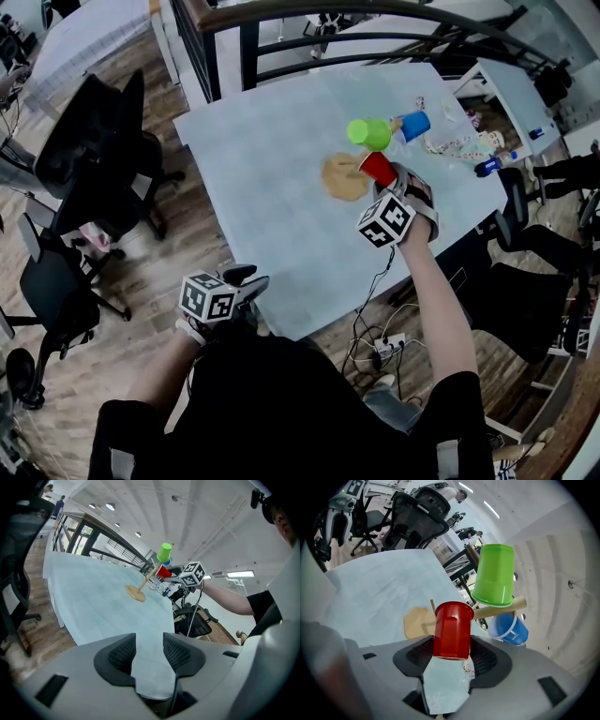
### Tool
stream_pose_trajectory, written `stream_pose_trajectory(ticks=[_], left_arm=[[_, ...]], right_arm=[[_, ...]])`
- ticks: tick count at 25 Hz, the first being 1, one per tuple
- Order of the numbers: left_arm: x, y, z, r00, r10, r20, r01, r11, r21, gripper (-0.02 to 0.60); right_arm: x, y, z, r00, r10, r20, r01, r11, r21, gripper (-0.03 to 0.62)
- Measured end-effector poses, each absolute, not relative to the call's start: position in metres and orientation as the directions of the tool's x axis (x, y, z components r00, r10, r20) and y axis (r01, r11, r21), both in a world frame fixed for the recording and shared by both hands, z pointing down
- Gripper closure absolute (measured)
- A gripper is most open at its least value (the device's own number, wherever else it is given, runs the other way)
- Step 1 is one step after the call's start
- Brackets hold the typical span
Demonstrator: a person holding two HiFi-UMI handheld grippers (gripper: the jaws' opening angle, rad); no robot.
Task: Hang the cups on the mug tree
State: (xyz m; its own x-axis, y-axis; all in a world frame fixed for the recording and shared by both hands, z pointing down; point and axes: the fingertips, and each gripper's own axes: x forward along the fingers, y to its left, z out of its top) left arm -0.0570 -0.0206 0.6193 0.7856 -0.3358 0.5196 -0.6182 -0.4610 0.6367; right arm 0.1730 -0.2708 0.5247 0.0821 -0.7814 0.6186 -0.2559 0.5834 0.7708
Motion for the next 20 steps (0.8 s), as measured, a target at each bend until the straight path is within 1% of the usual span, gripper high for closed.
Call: stream_pose_trajectory(ticks=[10, 12, 14, 17, 19, 20], left_arm=[[-0.057, -0.023, 0.618, 0.79, -0.341, 0.509, -0.613, -0.459, 0.643, 0.393], [-0.055, -0.023, 0.618, 0.79, -0.339, 0.511, -0.613, -0.465, 0.639, 0.393], [-0.055, -0.024, 0.618, 0.789, -0.339, 0.512, -0.614, -0.47, 0.635, 0.393], [-0.059, -0.028, 0.616, 0.782, -0.352, 0.515, -0.623, -0.469, 0.626, 0.393], [-0.068, -0.036, 0.611, 0.748, -0.398, 0.531, -0.663, -0.481, 0.573, 0.393], [-0.073, -0.042, 0.606, 0.718, -0.436, 0.542, -0.695, -0.496, 0.521, 0.393]], right_arm=[[0.168, -0.266, 0.51, 0.027, -0.814, 0.58, -0.315, 0.543, 0.778, 0.335], [0.165, -0.26, 0.503, -0.012, -0.814, 0.581, -0.387, 0.539, 0.748, 0.335], [0.164, -0.252, 0.493, -0.068, -0.814, 0.577, -0.492, 0.531, 0.69, 0.335], [0.164, -0.236, 0.469, -0.163, -0.83, 0.533, -0.643, 0.499, 0.58, 0.335], [0.162, -0.22, 0.453, -0.25, -0.839, 0.483, -0.731, 0.491, 0.474, 0.335], [0.159, -0.21, 0.45, -0.298, -0.834, 0.464, -0.762, 0.5, 0.412, 0.335]])
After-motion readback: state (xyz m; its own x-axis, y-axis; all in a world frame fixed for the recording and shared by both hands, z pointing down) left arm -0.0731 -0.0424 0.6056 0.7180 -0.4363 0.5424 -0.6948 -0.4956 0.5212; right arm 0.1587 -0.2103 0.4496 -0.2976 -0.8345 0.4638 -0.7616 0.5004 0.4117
